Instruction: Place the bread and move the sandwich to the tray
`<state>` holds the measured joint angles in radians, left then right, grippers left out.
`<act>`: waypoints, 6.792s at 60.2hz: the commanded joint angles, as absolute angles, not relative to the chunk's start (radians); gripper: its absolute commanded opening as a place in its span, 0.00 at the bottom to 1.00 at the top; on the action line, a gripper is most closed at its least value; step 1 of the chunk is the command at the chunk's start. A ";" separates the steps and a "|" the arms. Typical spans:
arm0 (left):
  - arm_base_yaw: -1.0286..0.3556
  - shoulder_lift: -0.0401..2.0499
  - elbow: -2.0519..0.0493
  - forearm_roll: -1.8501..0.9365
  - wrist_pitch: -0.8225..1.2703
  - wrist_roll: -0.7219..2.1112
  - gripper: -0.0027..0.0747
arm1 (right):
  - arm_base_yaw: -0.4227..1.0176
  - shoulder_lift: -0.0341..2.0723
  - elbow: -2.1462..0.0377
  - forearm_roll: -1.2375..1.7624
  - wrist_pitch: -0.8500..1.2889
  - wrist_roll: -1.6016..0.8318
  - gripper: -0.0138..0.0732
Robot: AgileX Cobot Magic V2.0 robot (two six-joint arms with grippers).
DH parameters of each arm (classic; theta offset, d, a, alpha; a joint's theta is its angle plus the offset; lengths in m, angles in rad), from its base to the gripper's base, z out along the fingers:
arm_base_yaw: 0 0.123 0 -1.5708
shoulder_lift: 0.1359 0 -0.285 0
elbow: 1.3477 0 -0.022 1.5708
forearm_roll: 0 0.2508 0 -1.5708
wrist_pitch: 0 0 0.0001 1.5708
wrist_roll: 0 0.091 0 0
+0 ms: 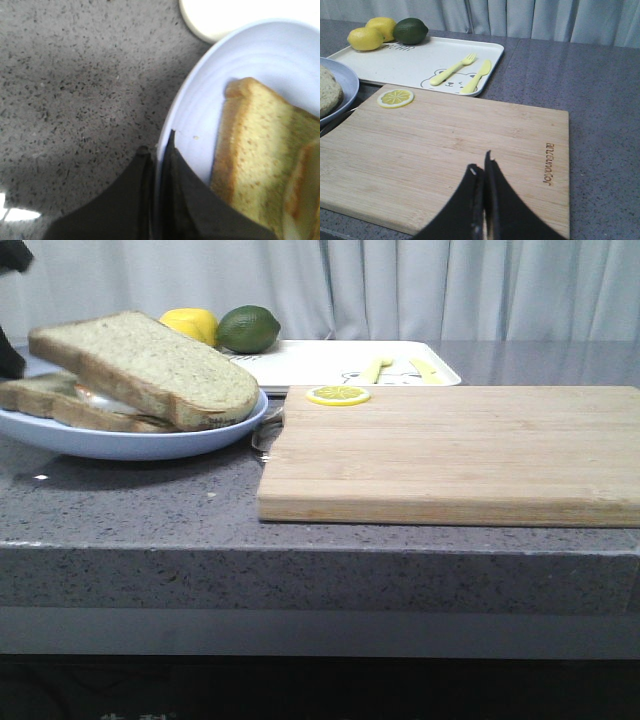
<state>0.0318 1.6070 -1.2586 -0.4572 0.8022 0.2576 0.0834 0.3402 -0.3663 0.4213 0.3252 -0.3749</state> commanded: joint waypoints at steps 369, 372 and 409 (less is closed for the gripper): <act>-0.186 0.104 -0.466 0.041 0.411 -0.062 0.01 | 0.084 0.348 -0.388 0.436 0.243 -0.382 0.07; -0.186 0.104 -0.466 0.041 0.411 -0.062 0.01 | 0.084 0.348 -0.388 0.436 0.243 -0.382 0.07; -0.118 0.008 -0.391 0.017 0.407 -0.062 0.01 | 0.084 0.348 -0.388 0.436 0.244 -0.382 0.07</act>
<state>-0.1466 0.0295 -0.3947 0.0402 0.4925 -0.0550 0.0834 0.3402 -0.3626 0.4236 0.3122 -0.3749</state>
